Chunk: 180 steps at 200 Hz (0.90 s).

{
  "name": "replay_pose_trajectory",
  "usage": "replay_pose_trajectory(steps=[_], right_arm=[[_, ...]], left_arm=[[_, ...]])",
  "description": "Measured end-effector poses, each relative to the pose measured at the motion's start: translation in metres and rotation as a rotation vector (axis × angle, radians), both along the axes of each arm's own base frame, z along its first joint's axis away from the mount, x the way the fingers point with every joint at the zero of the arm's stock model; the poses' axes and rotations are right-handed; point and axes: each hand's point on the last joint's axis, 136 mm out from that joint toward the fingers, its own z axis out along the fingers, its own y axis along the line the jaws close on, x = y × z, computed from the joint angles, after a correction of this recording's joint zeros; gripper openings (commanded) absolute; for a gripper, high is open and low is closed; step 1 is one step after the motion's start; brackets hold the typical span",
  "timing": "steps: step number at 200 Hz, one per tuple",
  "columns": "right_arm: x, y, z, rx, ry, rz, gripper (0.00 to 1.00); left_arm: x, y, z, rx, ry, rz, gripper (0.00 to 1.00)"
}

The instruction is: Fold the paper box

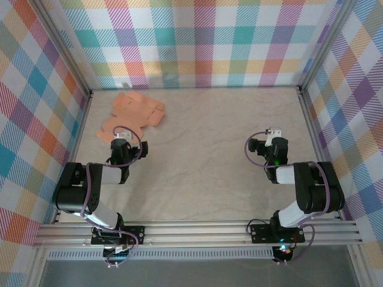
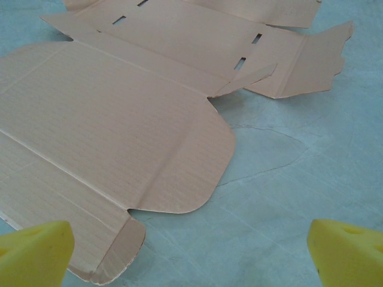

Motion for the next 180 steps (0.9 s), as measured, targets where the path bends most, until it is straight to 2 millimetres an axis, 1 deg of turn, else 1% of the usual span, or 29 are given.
replay_pose_trajectory(steps=[61, 80, 90, 97, 119, 124, 133, 145, 164, 169, 180], right_arm=[[0.000, 0.000, 0.000, 0.000, 0.000, 0.000, 1.00], [-0.003, 0.000, 0.004, -0.003, 0.004, 0.001, 1.00], [-0.005, 0.000, 0.012, -0.002, -0.002, 0.001, 1.00], [-0.007, 0.000, 0.022, -0.002, -0.015, 0.000, 1.00], [-0.010, 0.003, 0.057, 0.001, -0.073, -0.002, 1.00], [-0.010, 0.004, 0.064, 0.001, -0.083, -0.002, 1.00], [-0.011, 0.010, 0.076, 0.008, -0.096, 0.008, 1.00], [-0.012, 0.022, 0.090, 0.026, -0.108, 0.033, 1.00], [-0.017, 0.049, 0.104, 0.068, -0.118, 0.104, 1.00], [-0.018, 0.056, 0.105, 0.078, -0.115, 0.121, 1.00], [-0.023, 0.078, 0.105, 0.102, -0.102, 0.182, 1.00]], left_arm=[[0.000, 0.001, 0.000, 0.006, 0.000, 0.008, 1.00], [-0.005, 0.003, 0.006, 0.022, 0.008, 0.030, 1.00], [-0.008, 0.002, 0.017, 0.025, -0.001, 0.040, 1.00], [-0.010, 0.002, 0.030, 0.020, -0.019, 0.051, 1.00], [-0.016, 0.005, 0.081, -0.038, -0.118, 0.101, 1.00], [-0.018, 0.006, 0.090, -0.056, -0.135, 0.115, 1.00], [-0.022, 0.007, 0.104, -0.102, -0.162, 0.140, 1.00], [-0.026, 0.008, 0.116, -0.170, -0.173, 0.171, 1.00], [-0.024, 0.005, 0.121, -0.292, -0.144, 0.210, 1.00], [-0.022, 0.003, 0.121, -0.328, -0.131, 0.216, 1.00], [-0.016, -0.002, 0.119, -0.408, -0.099, 0.239, 1.00]])
